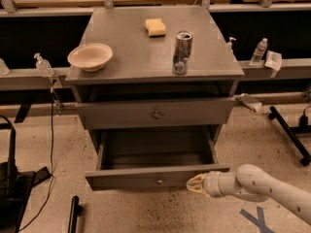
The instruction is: Close middle drawer
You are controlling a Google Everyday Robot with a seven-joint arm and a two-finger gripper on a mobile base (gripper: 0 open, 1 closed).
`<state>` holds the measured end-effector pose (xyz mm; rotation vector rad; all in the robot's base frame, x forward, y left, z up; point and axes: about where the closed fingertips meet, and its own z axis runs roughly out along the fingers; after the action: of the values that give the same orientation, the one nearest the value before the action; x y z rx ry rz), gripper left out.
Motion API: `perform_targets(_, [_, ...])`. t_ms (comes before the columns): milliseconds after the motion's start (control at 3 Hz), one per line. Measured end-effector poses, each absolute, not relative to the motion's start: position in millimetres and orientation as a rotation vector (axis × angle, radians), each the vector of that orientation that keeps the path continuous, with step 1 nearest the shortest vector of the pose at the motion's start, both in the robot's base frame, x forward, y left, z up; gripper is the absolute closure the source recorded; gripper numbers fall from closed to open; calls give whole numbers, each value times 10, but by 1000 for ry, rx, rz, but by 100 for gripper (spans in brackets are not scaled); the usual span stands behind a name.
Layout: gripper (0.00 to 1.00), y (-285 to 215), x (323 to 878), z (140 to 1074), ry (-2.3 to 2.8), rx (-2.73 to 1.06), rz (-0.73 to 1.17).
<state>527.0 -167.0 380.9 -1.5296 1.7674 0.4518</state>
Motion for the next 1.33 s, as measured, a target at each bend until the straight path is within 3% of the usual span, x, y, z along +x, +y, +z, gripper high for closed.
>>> perform_targets(1333, [100,-1719,5600,3721,1798,-1407,478])
